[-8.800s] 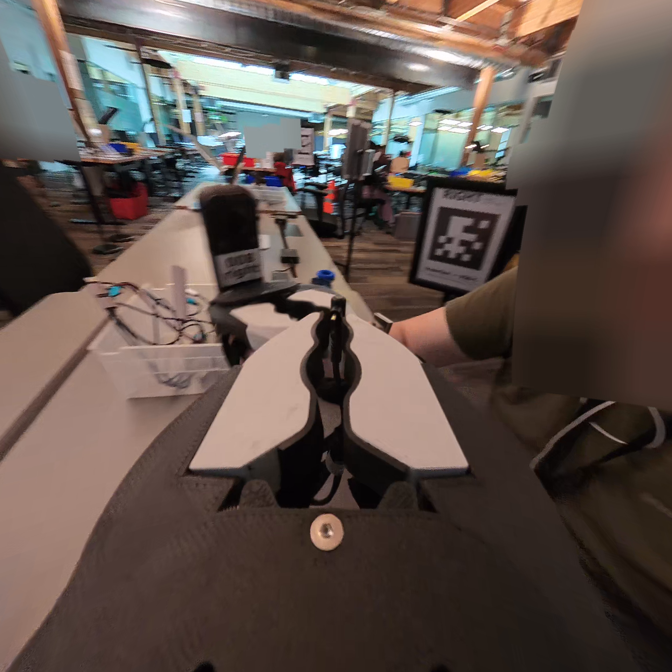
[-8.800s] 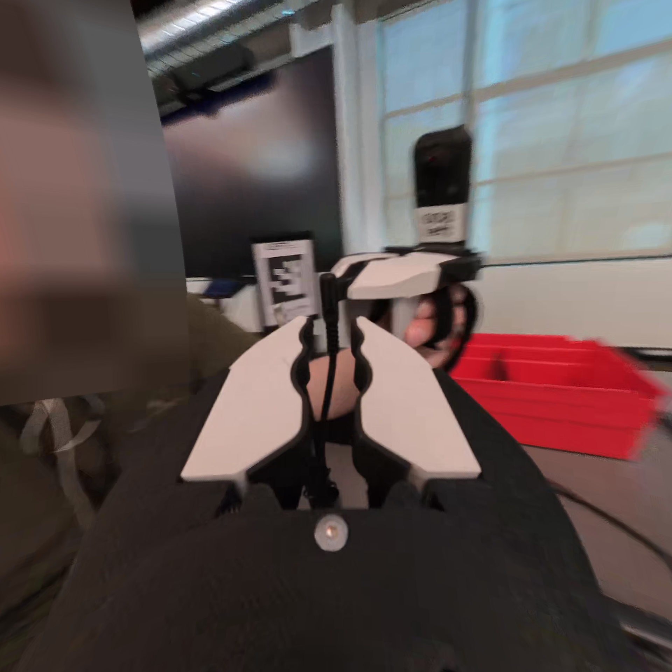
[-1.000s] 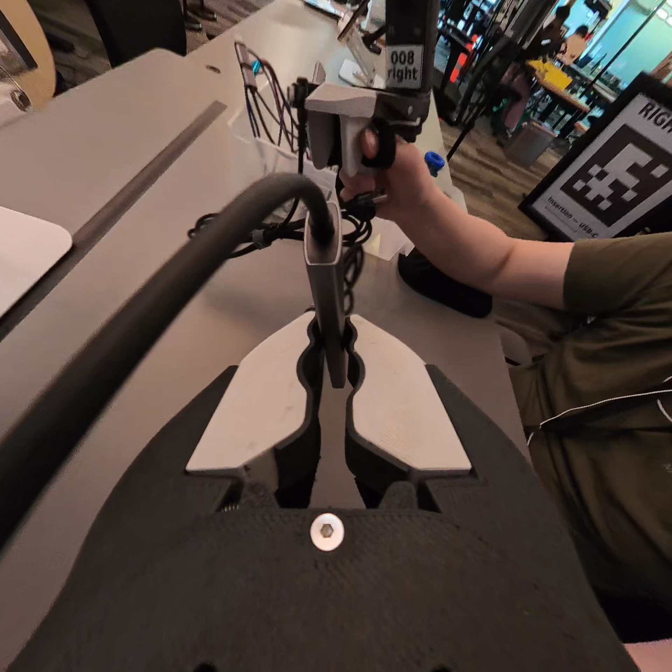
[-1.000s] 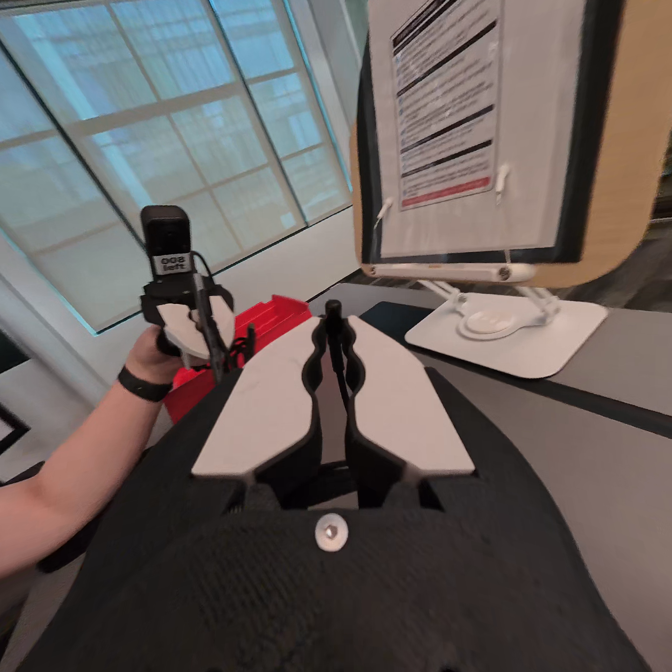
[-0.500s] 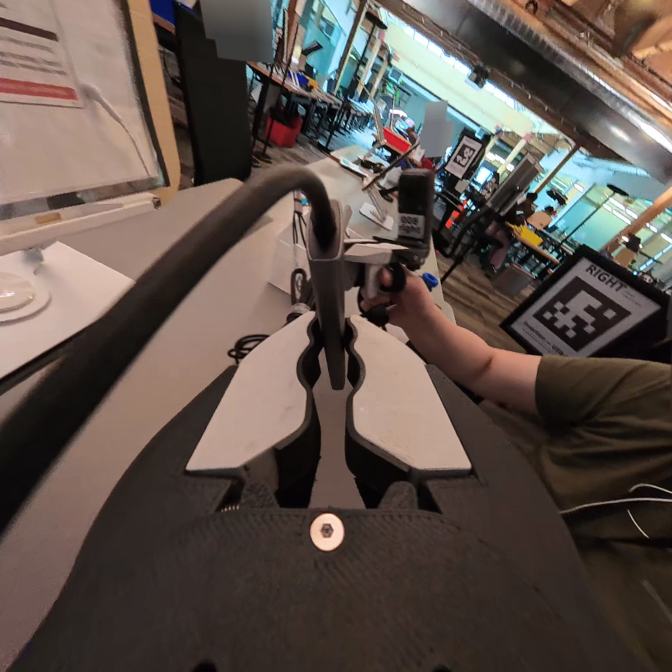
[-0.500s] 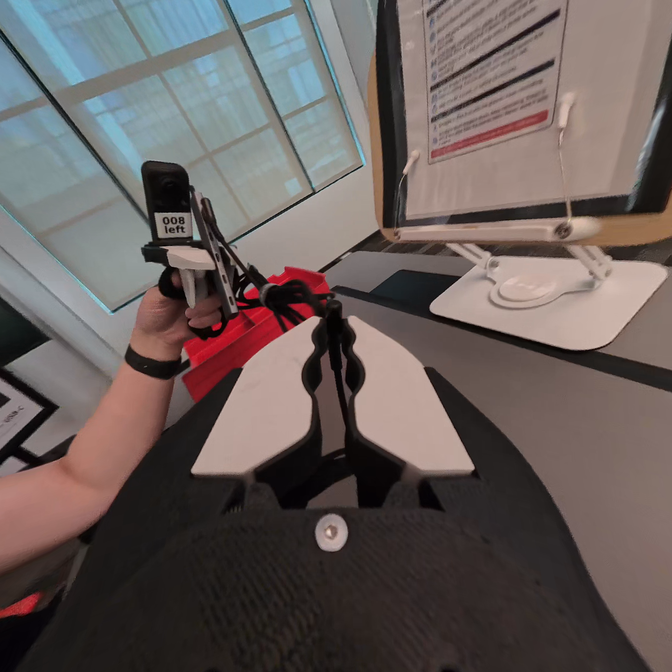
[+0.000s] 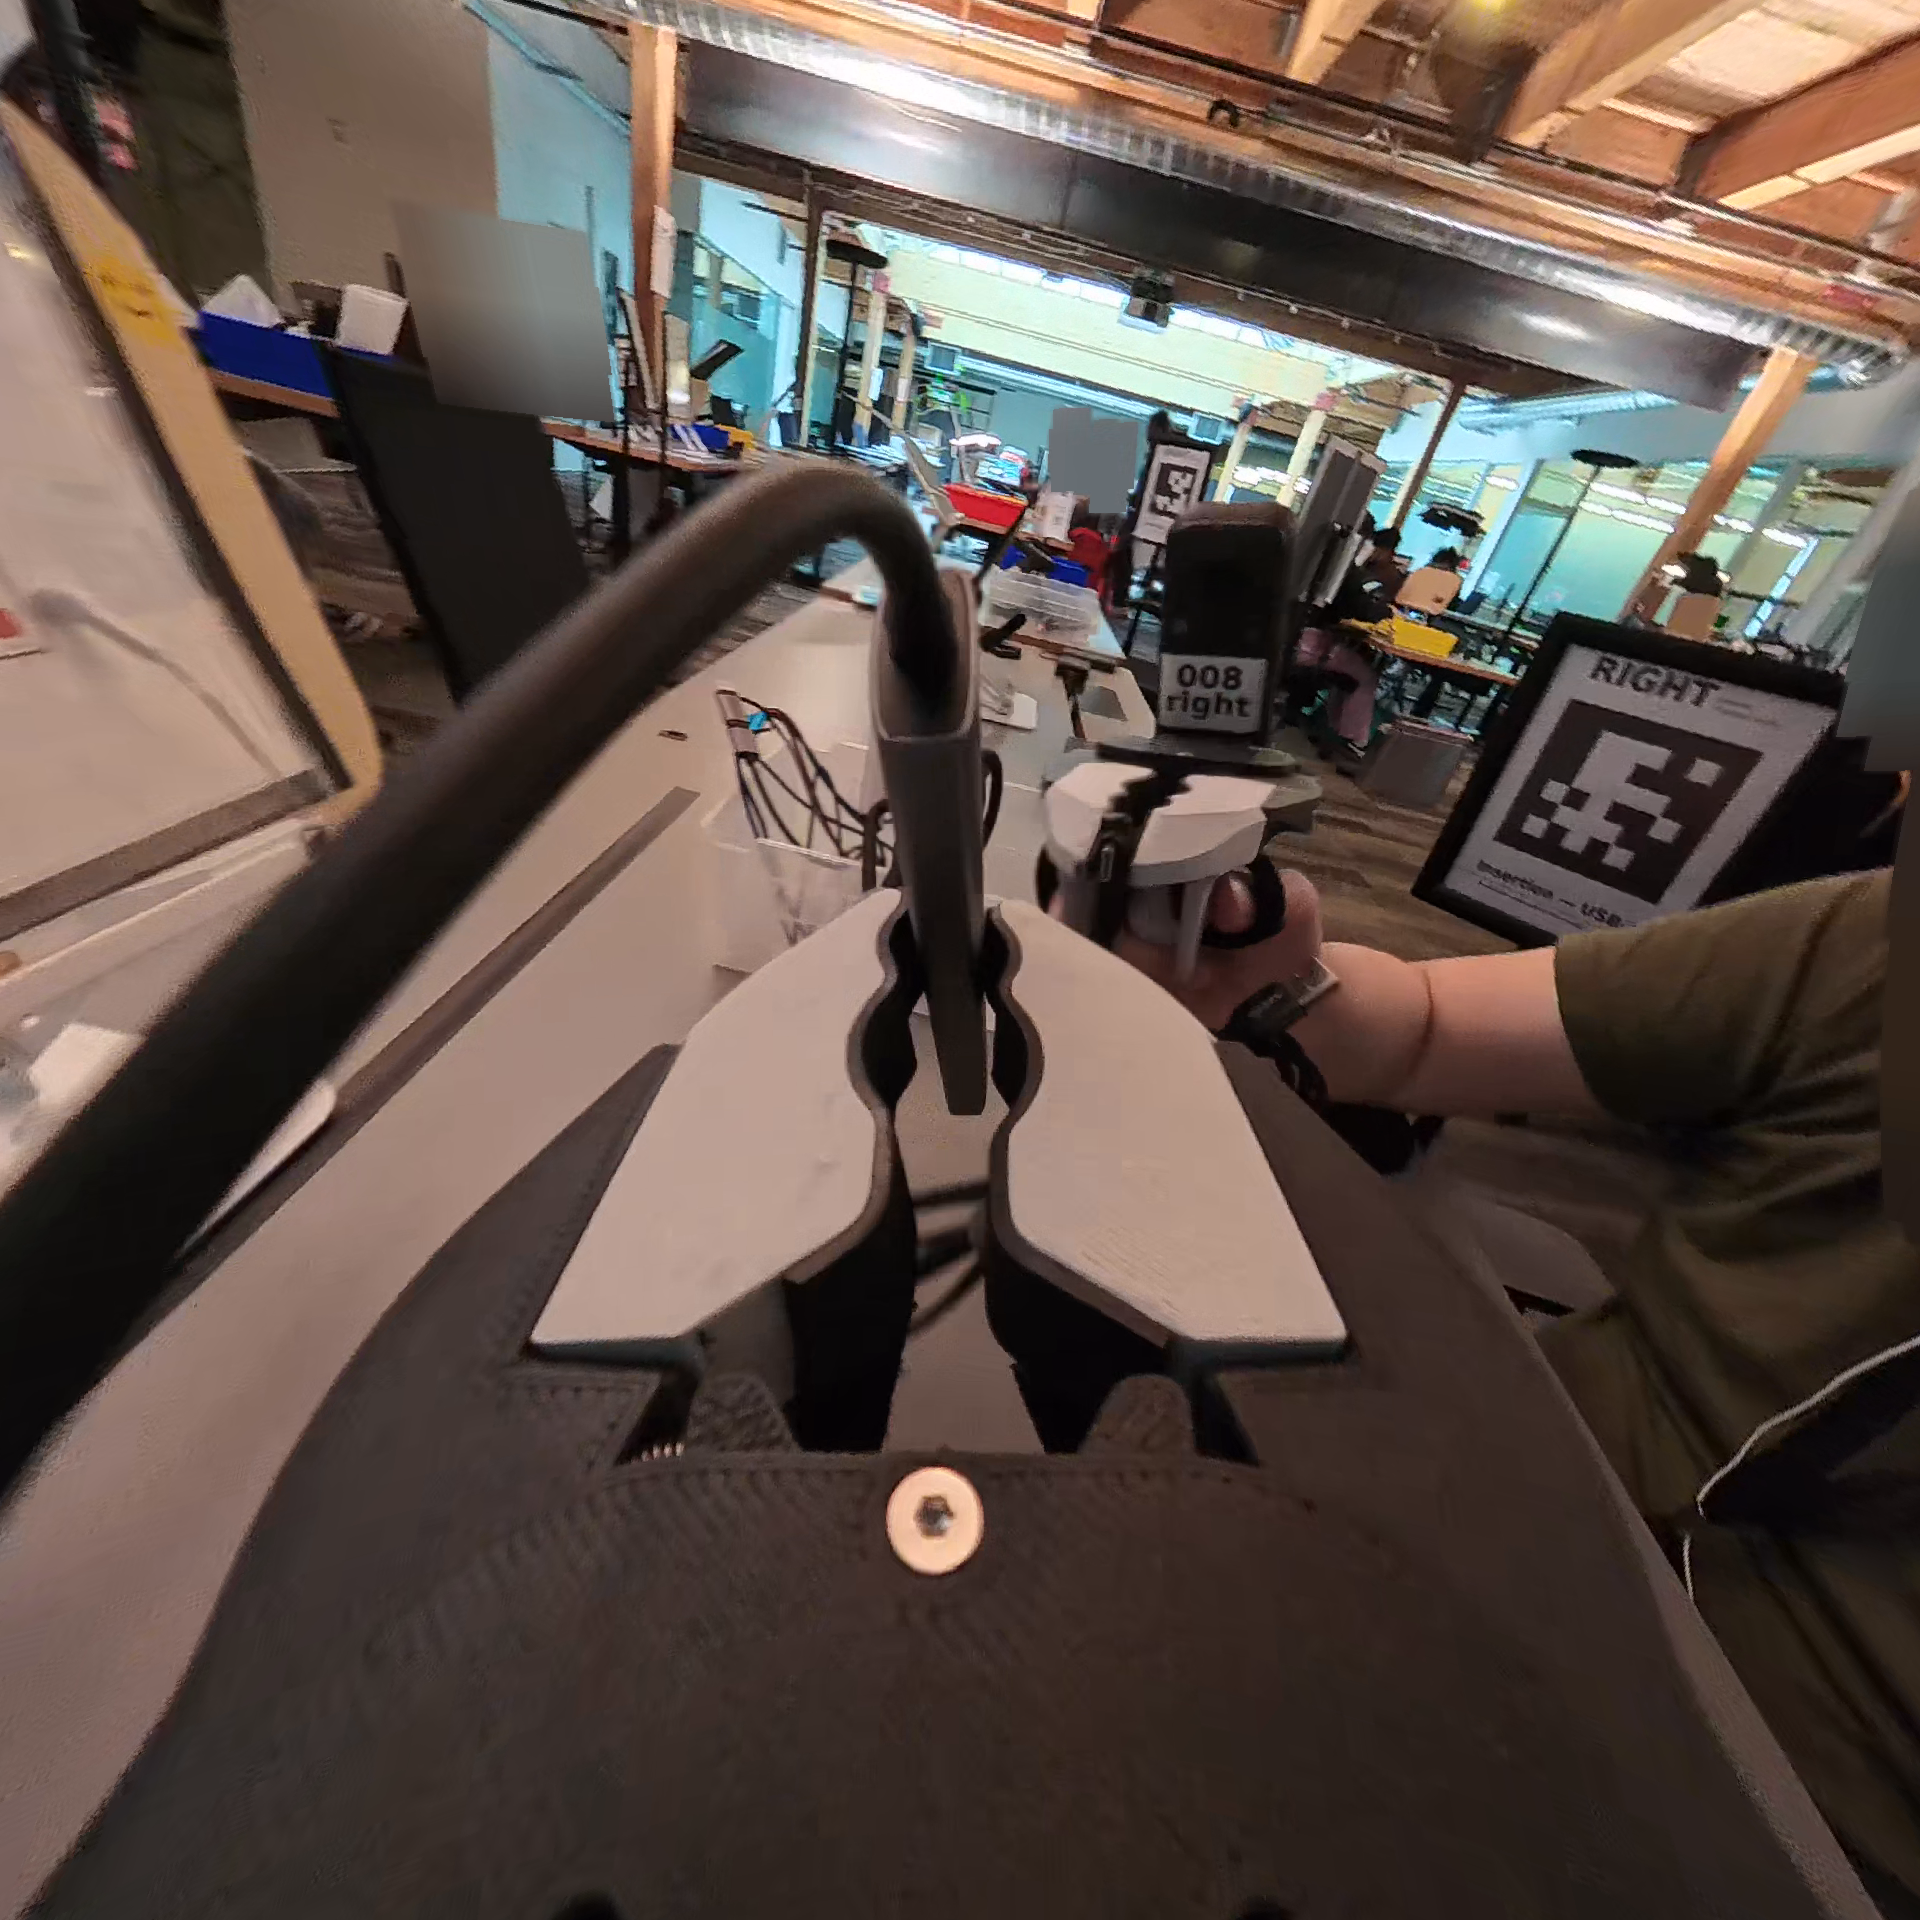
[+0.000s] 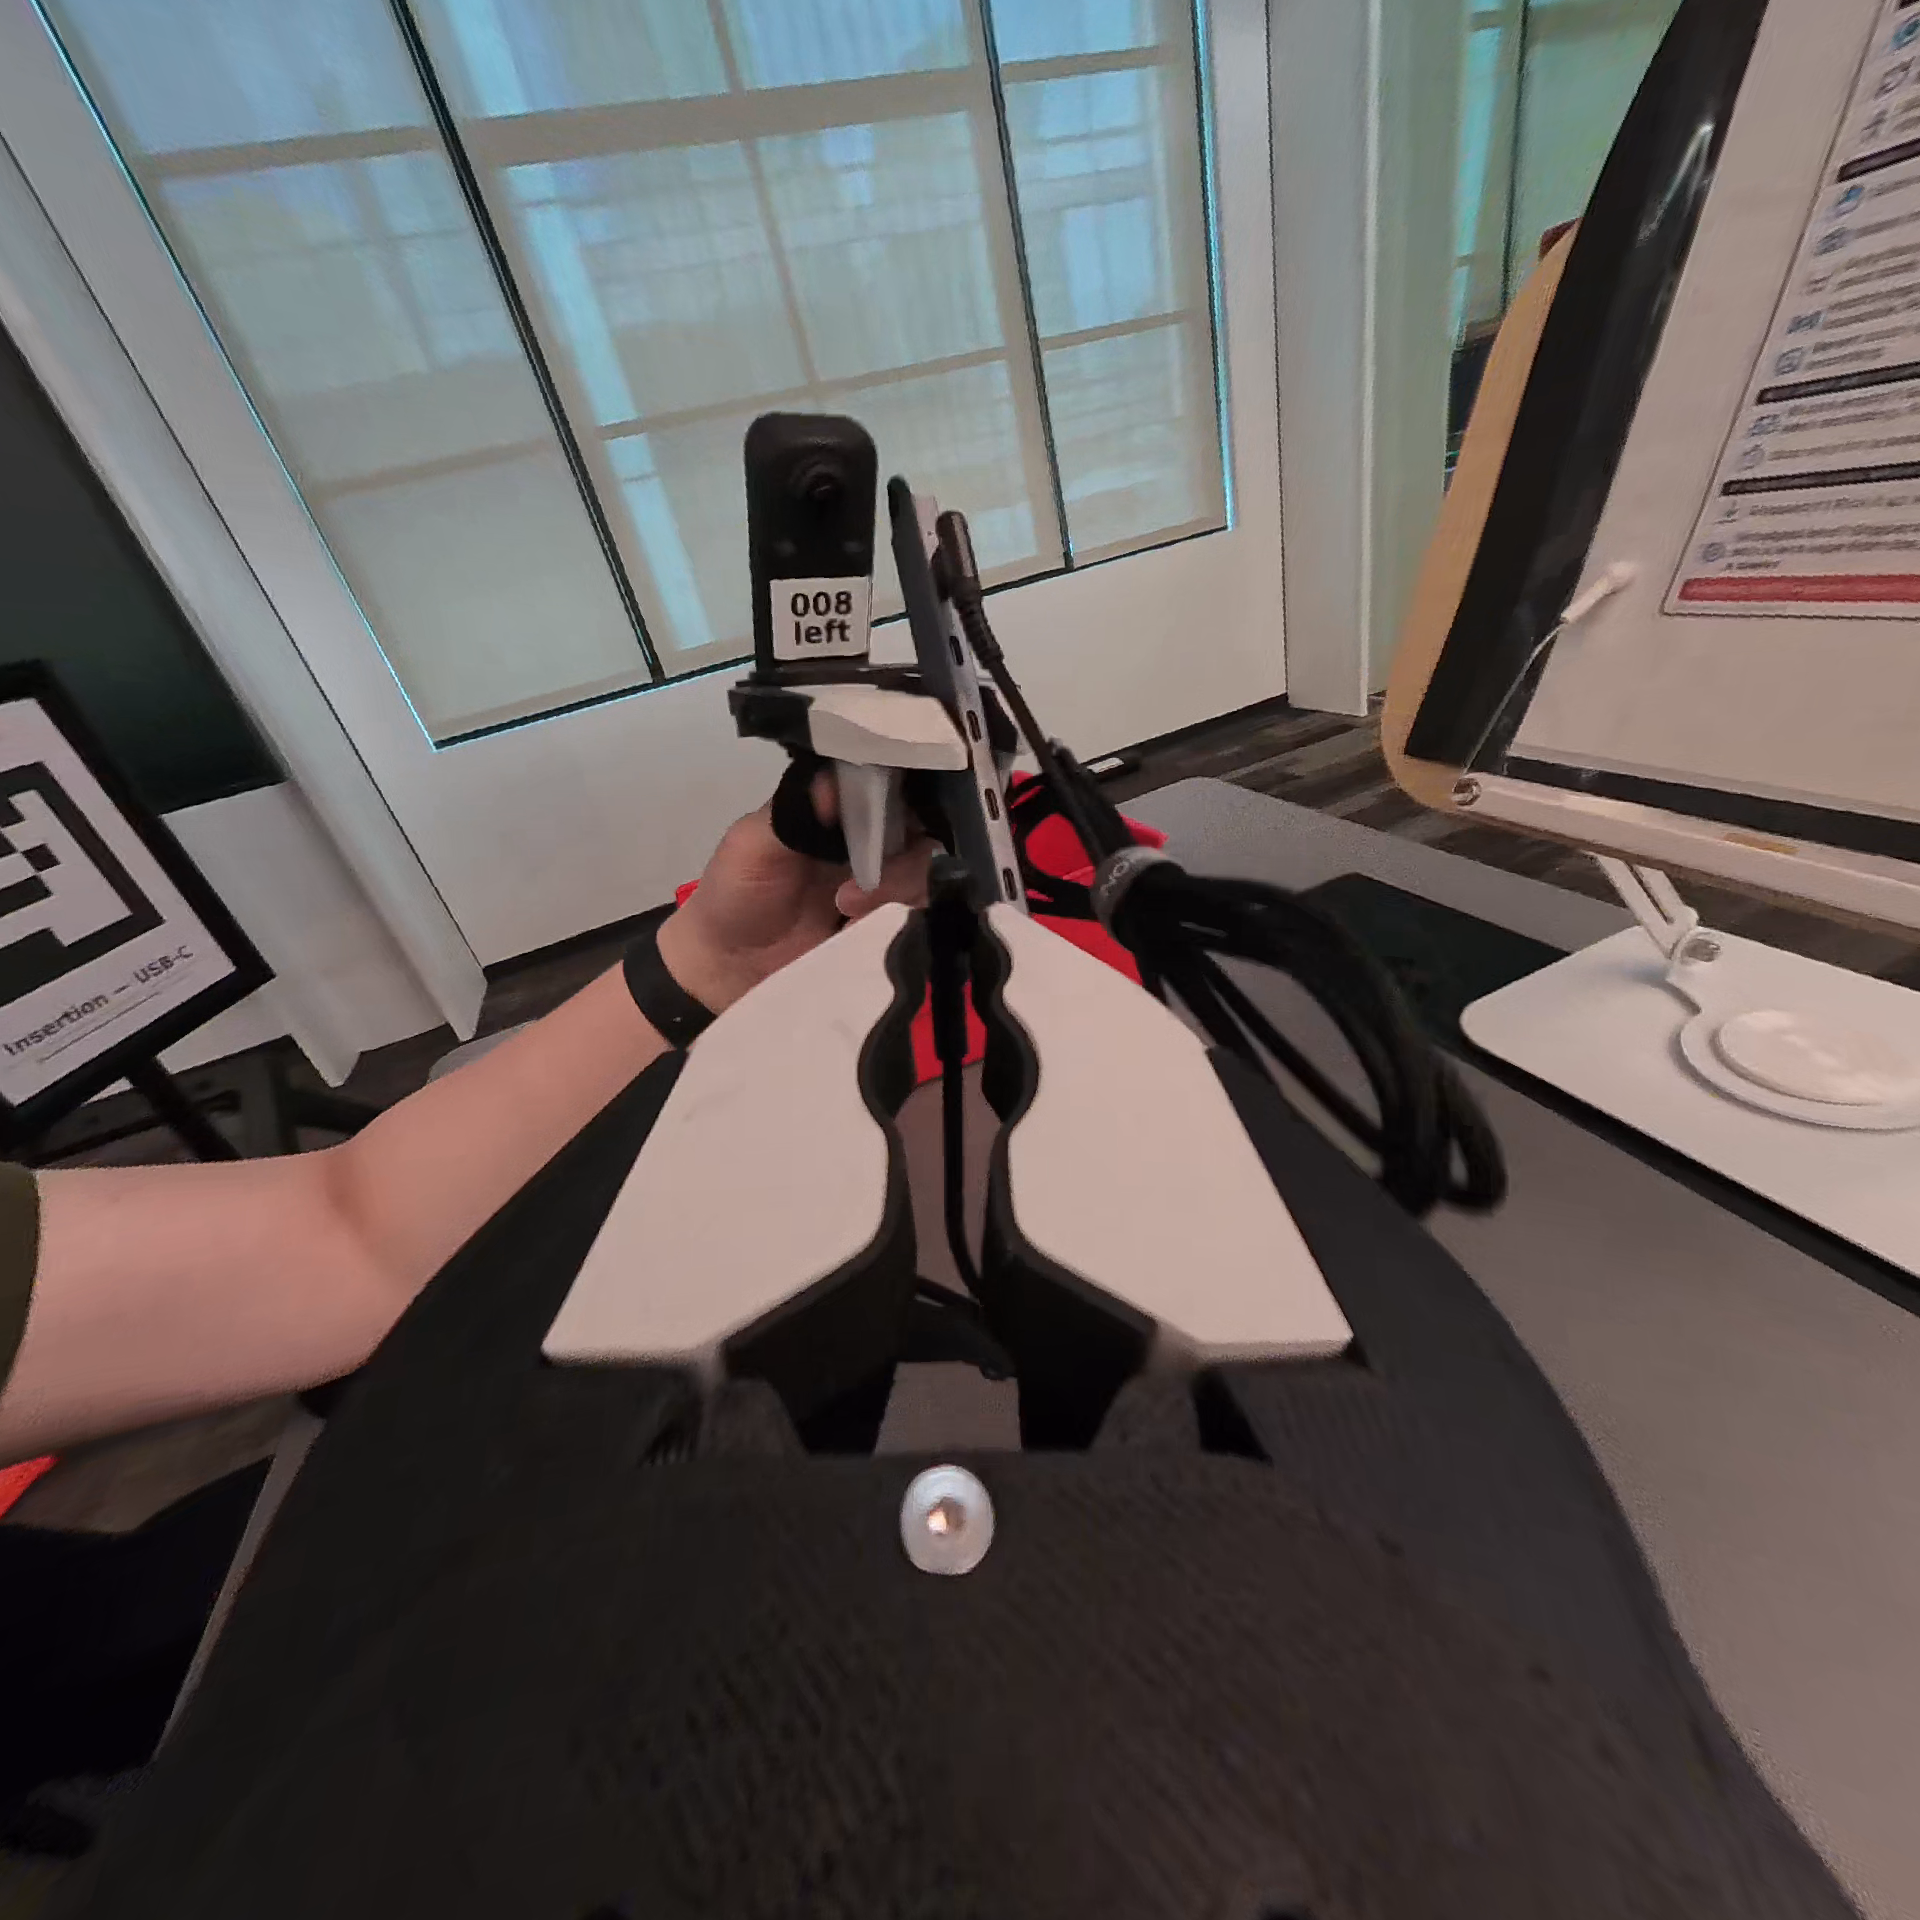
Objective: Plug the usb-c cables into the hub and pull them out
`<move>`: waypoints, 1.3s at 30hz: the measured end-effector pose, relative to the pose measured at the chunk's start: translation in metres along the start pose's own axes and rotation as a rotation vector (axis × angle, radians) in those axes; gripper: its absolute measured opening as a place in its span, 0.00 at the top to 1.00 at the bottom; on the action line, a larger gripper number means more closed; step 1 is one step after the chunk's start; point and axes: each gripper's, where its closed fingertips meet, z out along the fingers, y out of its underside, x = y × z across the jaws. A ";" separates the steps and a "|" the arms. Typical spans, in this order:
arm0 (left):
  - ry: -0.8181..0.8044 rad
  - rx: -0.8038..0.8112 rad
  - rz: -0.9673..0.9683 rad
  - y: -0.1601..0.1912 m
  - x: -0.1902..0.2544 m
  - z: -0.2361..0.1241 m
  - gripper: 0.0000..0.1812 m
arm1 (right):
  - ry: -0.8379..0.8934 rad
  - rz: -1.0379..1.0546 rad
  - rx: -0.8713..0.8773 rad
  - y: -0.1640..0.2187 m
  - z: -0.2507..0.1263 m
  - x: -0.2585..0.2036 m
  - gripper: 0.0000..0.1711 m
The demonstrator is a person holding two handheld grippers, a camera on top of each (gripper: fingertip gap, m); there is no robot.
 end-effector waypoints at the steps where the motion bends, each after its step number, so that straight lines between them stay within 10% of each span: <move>1: 0.021 -0.007 0.015 0.002 0.005 0.005 0.95 | 0.003 -0.013 -0.007 0.002 0.001 0.000 0.95; 39: 0.174 -0.125 0.111 0.019 0.047 0.028 0.95 | 0.003 -0.213 -0.261 0.019 0.003 -0.013 0.95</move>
